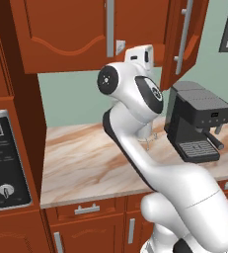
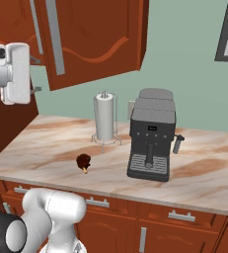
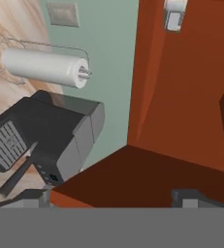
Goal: Retrieve the tupperware from the cabinet, then place the raw meat into the tupperware to avoid contamination.
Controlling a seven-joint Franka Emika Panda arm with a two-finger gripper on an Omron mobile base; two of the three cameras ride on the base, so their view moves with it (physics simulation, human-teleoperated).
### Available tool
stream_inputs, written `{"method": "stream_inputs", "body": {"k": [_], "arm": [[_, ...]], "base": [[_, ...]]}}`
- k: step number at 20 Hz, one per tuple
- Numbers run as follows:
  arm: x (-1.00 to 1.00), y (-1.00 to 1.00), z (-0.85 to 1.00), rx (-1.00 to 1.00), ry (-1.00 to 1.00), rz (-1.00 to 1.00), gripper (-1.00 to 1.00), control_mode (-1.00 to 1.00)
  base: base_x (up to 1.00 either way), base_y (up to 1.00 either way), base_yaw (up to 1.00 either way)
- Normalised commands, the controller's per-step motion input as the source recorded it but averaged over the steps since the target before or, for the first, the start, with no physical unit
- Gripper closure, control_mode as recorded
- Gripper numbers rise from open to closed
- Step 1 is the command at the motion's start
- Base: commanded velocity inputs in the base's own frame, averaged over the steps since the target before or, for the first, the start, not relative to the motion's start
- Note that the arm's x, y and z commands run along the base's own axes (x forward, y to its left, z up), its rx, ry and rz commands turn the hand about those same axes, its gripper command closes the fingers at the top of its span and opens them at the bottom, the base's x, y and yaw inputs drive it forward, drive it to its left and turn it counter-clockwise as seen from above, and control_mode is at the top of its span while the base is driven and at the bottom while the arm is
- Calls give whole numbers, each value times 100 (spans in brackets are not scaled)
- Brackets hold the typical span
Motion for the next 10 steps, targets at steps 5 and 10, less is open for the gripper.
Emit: {"method": "stream_inputs", "body": {"k": [5,10], "arm": [[13,0,0,-2,0,-8,-100,-100],[12,-3,0,-1,0,-7,-100,-100]], "base": [[0,0,0],[0,0,0]]}}
